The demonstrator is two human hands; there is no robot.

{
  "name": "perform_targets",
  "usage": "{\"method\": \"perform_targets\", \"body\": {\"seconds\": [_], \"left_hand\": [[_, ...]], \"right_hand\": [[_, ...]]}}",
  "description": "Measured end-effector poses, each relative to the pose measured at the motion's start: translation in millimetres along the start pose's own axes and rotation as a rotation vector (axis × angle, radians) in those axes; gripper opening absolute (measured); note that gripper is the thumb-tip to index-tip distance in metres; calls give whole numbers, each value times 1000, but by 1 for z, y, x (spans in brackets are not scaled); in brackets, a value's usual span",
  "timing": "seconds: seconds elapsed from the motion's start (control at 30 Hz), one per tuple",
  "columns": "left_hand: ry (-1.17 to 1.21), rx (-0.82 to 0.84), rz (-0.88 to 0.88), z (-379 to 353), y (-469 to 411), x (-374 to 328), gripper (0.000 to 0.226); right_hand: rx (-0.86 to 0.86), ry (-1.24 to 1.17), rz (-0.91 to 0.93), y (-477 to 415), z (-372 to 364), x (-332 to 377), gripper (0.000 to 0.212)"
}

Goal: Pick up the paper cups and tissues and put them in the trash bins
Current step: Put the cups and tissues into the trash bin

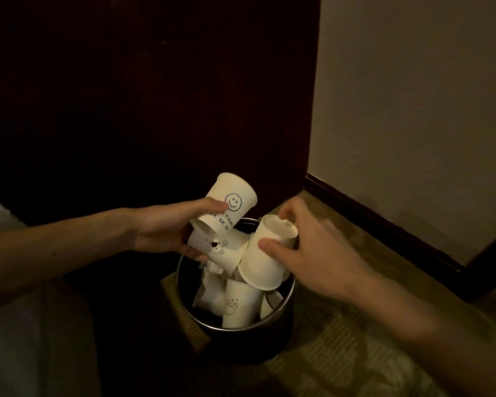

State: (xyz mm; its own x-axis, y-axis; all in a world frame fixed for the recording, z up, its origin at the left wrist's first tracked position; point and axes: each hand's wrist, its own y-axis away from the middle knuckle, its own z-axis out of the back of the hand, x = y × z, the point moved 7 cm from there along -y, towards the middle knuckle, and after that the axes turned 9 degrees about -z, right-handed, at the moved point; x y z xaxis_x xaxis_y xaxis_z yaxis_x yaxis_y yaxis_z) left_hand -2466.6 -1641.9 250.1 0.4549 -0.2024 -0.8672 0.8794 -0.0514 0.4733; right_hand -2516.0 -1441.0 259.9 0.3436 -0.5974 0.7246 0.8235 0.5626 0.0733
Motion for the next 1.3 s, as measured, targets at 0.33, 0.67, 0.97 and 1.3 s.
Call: {"method": "perform_targets", "body": {"seconds": [0.33,0.67,0.97,1.3], "left_hand": [[-191,-42,174,-2,-44,63,70],[-979,-43,-26,-6,-74,47,51],[-1028,-35,-233,-4,-84,-29,28],[-1106,301,-886,-241,-93,-163,43]], "right_hand": [[-7,236,107,-14,-66,-8,35],[34,127,46,-13,-65,-31,29],[75,325,-37,-6,-29,-72,57],[-152,404,-362,134,184,-146,24]]}}
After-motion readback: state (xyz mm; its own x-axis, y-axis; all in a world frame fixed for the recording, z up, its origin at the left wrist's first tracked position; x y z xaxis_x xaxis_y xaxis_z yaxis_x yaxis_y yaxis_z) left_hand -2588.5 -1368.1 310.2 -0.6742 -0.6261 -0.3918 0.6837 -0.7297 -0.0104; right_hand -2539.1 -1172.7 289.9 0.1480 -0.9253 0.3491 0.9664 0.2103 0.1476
